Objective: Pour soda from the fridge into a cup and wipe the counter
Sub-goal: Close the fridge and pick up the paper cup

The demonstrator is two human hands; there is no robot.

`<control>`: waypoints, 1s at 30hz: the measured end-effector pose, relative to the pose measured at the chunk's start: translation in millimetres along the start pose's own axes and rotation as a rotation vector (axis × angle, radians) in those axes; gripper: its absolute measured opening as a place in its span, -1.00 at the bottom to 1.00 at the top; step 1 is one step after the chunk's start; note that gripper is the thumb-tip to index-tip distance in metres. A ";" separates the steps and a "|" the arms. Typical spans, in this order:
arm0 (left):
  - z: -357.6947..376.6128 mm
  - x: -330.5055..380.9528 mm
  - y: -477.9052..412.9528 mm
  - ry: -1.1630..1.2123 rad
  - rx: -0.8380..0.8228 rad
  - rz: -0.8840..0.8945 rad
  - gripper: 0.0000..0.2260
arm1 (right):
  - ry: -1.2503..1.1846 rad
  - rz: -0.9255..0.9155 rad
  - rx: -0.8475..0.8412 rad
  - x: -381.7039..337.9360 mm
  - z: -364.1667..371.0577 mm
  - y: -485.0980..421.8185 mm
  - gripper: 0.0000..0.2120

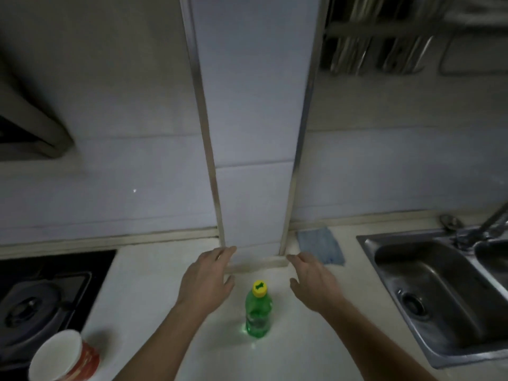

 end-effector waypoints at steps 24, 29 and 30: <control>-109.2 15.3 -18.3 -0.193 0.287 0.092 -0.42 | 0.228 -0.244 0.295 -77.6 -126.3 -32.4 -0.50; -119.6 6.3 19.5 -0.222 0.319 -0.031 -0.42 | 0.160 -0.348 0.287 -98.3 -122.1 -27.3 -0.50; -123.2 2.9 29.6 -0.226 0.326 -0.065 -0.42 | 0.149 -0.379 0.283 -103.9 -121.6 -27.9 -0.51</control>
Point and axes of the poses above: each hand's wrist, its own y-axis away from the middle knuckle, its own z-axis out of the palm, x = y × z, the point moved 1 cm from there along -y, towards the middle knuckle, and after that the axes turned 10 degrees about -z, right-handed, at the moved point
